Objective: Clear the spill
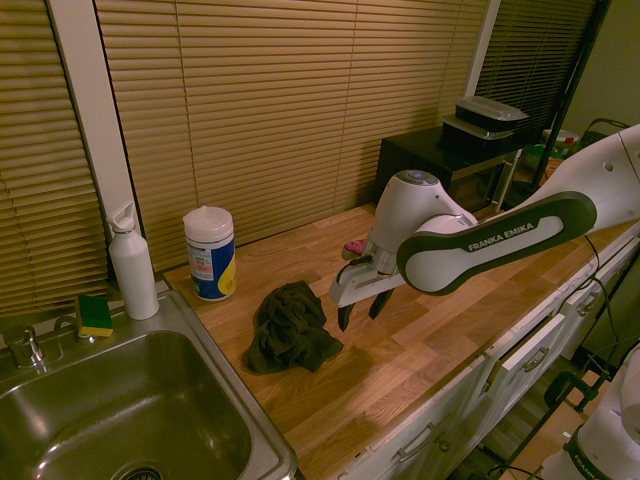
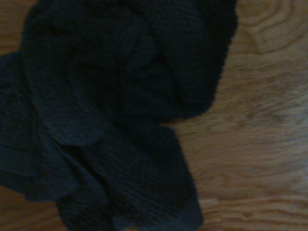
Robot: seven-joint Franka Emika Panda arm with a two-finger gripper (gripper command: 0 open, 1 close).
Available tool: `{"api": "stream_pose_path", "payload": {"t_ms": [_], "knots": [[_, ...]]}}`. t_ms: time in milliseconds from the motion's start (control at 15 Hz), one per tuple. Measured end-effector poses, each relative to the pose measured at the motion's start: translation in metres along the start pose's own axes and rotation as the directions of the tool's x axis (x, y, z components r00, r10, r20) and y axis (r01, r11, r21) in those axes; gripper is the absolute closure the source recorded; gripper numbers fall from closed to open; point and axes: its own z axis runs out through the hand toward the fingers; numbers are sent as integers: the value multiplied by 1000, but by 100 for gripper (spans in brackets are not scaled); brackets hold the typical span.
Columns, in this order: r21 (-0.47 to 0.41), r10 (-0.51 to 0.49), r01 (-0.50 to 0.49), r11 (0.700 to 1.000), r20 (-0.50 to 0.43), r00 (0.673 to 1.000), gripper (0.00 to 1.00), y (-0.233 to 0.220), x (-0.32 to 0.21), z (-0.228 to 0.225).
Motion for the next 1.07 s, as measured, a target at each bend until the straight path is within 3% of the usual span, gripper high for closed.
{"api": "stream_pose_path", "payload": {"t_ms": [467,933,1000,1067], "knots": [[79,31,-31,996,1,1000,0,-60,-1,11],[44,52,-52,998,-15,999,0,-104,20,48],[34,55,-54,998,-13,998,100,-106,24,57],[25,60,-59,998,-10,998,100,-109,28,65]]}}
